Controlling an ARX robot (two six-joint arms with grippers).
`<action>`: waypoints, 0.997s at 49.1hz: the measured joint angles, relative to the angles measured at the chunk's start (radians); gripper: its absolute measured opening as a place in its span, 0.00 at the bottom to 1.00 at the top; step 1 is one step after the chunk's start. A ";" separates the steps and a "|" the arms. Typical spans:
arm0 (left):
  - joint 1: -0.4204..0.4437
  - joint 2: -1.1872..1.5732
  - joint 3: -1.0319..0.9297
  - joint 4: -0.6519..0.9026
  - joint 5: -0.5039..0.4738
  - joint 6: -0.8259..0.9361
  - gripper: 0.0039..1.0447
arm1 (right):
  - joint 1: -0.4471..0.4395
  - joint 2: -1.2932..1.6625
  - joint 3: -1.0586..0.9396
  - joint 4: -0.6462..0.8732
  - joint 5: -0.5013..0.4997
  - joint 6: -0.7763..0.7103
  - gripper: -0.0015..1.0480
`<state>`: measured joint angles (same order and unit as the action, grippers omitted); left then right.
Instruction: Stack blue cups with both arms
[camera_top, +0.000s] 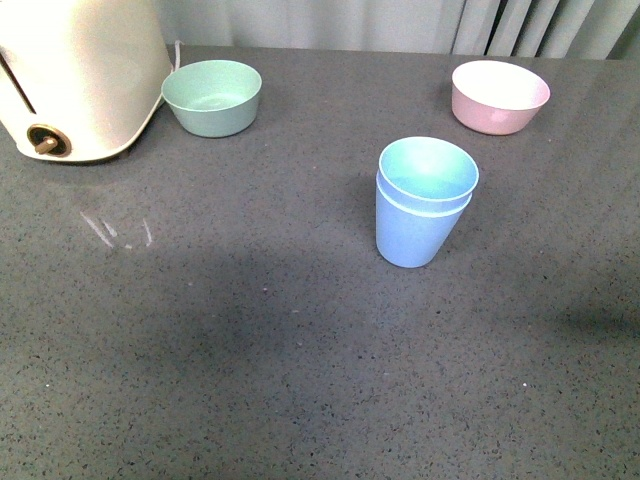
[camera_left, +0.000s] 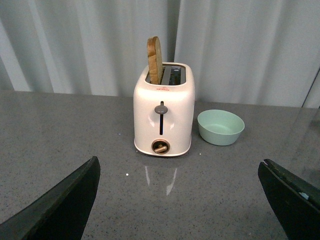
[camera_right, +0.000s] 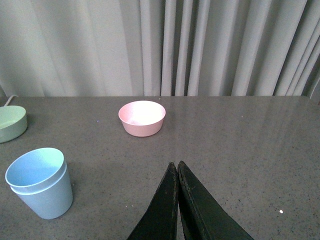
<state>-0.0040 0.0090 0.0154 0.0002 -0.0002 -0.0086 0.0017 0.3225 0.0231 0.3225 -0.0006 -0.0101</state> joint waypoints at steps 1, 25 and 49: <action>0.000 0.000 0.000 0.000 0.000 0.000 0.92 | 0.000 -0.008 0.000 -0.007 0.000 0.000 0.02; 0.000 0.000 0.000 0.000 0.000 0.000 0.92 | 0.000 -0.142 0.000 -0.142 0.000 0.000 0.02; 0.000 0.000 0.000 0.000 0.000 0.000 0.92 | 0.000 -0.316 0.000 -0.321 0.000 0.000 0.02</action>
<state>-0.0040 0.0090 0.0154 0.0002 -0.0002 -0.0082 0.0017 0.0063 0.0235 0.0017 -0.0002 -0.0101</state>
